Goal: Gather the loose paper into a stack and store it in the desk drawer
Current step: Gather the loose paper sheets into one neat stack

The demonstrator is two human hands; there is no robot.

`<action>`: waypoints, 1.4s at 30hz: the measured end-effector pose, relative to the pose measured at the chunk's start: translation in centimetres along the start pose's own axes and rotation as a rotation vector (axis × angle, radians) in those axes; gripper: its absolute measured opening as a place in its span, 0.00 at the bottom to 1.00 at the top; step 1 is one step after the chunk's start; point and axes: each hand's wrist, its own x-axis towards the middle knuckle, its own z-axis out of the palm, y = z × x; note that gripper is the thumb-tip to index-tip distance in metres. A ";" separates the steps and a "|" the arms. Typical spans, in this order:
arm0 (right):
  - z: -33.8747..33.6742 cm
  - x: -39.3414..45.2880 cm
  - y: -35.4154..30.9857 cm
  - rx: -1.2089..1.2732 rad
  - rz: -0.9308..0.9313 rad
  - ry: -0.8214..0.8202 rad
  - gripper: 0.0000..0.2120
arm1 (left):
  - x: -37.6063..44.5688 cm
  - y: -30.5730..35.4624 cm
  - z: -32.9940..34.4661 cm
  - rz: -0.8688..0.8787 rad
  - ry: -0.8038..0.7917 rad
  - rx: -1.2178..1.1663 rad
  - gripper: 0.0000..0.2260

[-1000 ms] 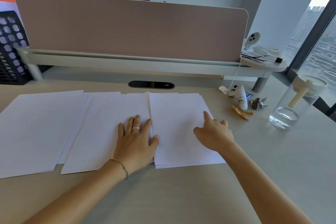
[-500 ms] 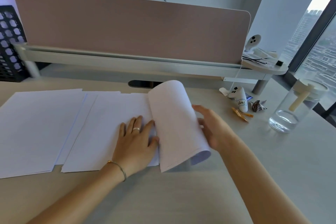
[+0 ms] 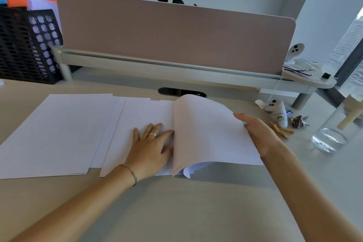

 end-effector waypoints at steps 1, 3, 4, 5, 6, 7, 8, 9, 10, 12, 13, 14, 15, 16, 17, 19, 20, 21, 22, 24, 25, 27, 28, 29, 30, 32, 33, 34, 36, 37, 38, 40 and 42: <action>0.2 0.0 0.1 0.029 -0.003 -0.021 0.16 | -0.1 0.0 0.2 0.007 0.003 -0.007 0.22; 0.3 0.2 0.4 0.076 -0.008 -0.028 0.17 | 0.0 0.1 0.1 0.014 0.026 -0.023 0.23; 0.4 0.3 0.5 0.070 -0.012 -0.028 0.17 | 0.0 0.0 0.0 0.018 0.033 -0.031 0.24; 0.5 0.2 0.6 0.040 -0.014 -0.020 0.16 | 0.0 -0.1 -0.1 0.021 0.033 -0.047 0.25; 0.8 0.2 0.6 -0.005 -0.014 -0.008 0.16 | -0.1 -0.2 -0.2 0.018 0.034 -0.073 0.27; 1.1 0.0 0.5 -0.072 -0.008 0.004 0.15 | -0.1 -0.3 -0.2 0.014 0.036 -0.105 0.27; 1.4 -0.3 0.3 -0.148 -0.011 0.030 0.14 | -0.1 -0.3 -0.3 0.013 0.038 -0.132 0.28; 1.6 -0.5 -0.1 -0.231 -0.023 0.078 0.11 | -0.1 -0.3 -0.3 0.010 0.042 -0.147 0.28; 1.9 -0.7 -0.6 -0.305 -0.043 0.141 0.09 | -0.1 -0.3 -0.4 0.005 0.047 -0.152 0.28; 2.1 -1.4 -1.8 -0.453 -0.108 0.250 0.08 | -0.2 -0.3 -0.3 -0.004 0.076 -0.195 0.26; 2.2 -1.7 -2.5 -0.520 -0.145 0.296 0.08 | -0.2 -0.2 -0.3 -0.014 0.104 -0.248 0.26; 2.2 -2.2 -3.2 -0.567 -0.184 0.323 0.09 | -0.2 -0.2 -0.3 -0.031 0.131 -0.321 0.26; 2.2 -2.7 -3.8 -0.575 -0.221 0.327 0.08 | -0.3 -0.2 -0.6 -0.058 0.144 -0.426 0.27; 2.4 -3.3 -4.3 -0.548 -0.250 0.315 0.06 | -0.3 -0.4 -1.1 -0.094 0.148 -0.545 0.28; 2.5 -3.8 -4.9 -0.496 -0.274 0.289 0.06 | -0.3 -0.8 -1.8 -0.127 0.159 -0.641 0.28; 3.5 -4.1 -5.7 -0.412 -0.315 0.216 0.07 | -0.4 -2.5 -3.3 -0.166 0.226 -0.654 0.29; 4.4 -3.9 -6.0 -0.389 -0.335 0.191 0.08 | -0.4 -3.7 -3.9 -0.173 0.264 -0.554 0.29; 5.4 -3.4 -6.1 -0.364 -0.351 0.156 0.10 | -0.5 -4.9 -4.4 -0.192 0.275 -0.443 0.29; 6.5 -2.9 -6.1 -0.336 -0.357 0.099 0.11 | -0.6 -6.0 -4.7 -0.228 0.267 -0.358 0.28; 9.0 -2.1 -6.1 -0.263 -0.337 -0.027 0.12 | -1.1 -7.7 -4.8 -0.309 0.237 -0.333 0.26; 10.1 -2.0 -6.0 -0.227 -0.321 -0.070 0.12 | -1.2 -8.2 -4.8 -0.332 0.257 -0.363 0.24; 11.7 -1.6 -5.6 -0.197 -0.305 -0.088 0.08 | -1.2 -9.0 -5.1 -0.370 0.348 -0.442 0.22; 12.1 -1.1 -5.0 -0.219 -0.308 -0.056 0.05 | -1.1 -9.4 -5.4 -0.390 0.392 -0.489 0.21; 12.2 -0.6 -4.0 -0.281 -0.314 -0.011 0.04 | -1.0 -9.7 -5.7 -0.399 0.421 -0.530 0.21; 12.1 0.0 -2.8 -0.352 -0.315 0.032 0.08 | -0.9 -10.1 -5.9 -0.401 0.432 -0.572 0.20; 11.8 1.2 0.0 -0.526 -0.272 0.102 0.10 | -0.9 -10.4 -6.0 -0.405 0.397 -0.629 0.19; 11.7 1.5 1.3 -0.631 -0.255 0.126 0.11 | -1.0 -10.1 -6.0 -0.405 0.358 -0.623 0.19; 11.7 1.7 2.4 -0.767 -0.244 0.162 0.17 | -1.1 -9.6 -6.0 -0.404 0.314 -0.584 0.19; 12.3 1.0 3.6 -1.099 -0.261 0.218 0.30 | -1.3 -8.7 -5.0 -0.371 0.222 -0.373 0.22; 13.1 0.6 4.0 -1.189 -0.282 0.212 0.33 | -1.4 -8.4 -4.1 -0.343 0.182 -0.237 0.26; 13.9 0.3 4.2 -1.229 -0.287 0.178 0.35 | -1.4 -8.2 -3.1 -0.311 0.158 -0.121 0.29; 15.3 0.2 4.3 -1.163 -0.262 0.101 0.37 | -1.5 -8.3 -1.8 -0.278 0.152 -0.036 0.31; 16.0 0.4 3.8 -1.011 -0.233 0.053 0.38 | -1.4 -8.4 -1.4 -0.287 0.159 -0.065 0.29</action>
